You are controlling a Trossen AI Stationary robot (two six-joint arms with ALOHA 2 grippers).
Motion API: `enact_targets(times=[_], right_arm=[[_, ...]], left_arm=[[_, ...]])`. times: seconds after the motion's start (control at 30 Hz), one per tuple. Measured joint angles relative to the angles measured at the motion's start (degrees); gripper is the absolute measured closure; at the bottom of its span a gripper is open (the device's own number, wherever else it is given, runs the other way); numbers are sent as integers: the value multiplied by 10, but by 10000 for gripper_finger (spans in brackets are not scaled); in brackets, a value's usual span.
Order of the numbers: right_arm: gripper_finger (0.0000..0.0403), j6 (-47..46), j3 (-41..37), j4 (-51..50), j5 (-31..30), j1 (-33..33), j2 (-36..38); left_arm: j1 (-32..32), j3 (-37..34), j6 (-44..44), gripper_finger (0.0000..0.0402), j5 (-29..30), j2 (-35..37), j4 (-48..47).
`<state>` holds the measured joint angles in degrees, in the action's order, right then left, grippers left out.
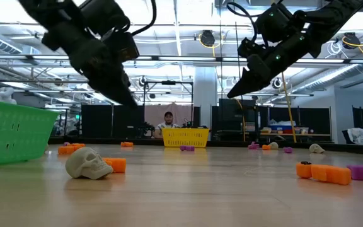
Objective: Sort Halloween decoration
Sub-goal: Put the orange skeleton toy into the blue bin
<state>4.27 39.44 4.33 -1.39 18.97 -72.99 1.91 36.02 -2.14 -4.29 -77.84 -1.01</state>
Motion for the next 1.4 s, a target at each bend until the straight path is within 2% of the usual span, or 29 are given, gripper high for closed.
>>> enact_targets(times=[0.23, 0.37, 0.5, 0.63, 0.7, 0.8, 1.0, 1.2, 1.4], right_arm=[[387, -8, 0, -15, 0, -26, 0], [362, -23, 0, -21, 0, -42, 0], [332, -28, 0, -21, -4, -53, 0], [301, -83, 0, -46, -71, -51, 0], [285, -113, 3, -86, -122, -42, 0], [264, -180, 18, -160, -162, -15, -3], [239, -317, 45, -245, -166, 79, -45], [237, -355, 53, -245, -165, 156, -123], [238, -367, 56, -213, -164, 185, -183]], left_arm=[[21, -87, 11, 398, -1, 0, 250], [35, -129, 12, 398, -1, 0, 347], [47, -155, 12, 398, 0, 0, 405], [58, -166, 14, 398, 15, 0, 414], [62, -166, 14, 398, 16, 0, 414], [64, -166, 15, 398, 16, 0, 413], [64, -166, 26, 398, 17, 0, 411], [63, -166, 25, 398, 17, 0, 409], [63, -166, 25, 398, 17, 0, 406]])
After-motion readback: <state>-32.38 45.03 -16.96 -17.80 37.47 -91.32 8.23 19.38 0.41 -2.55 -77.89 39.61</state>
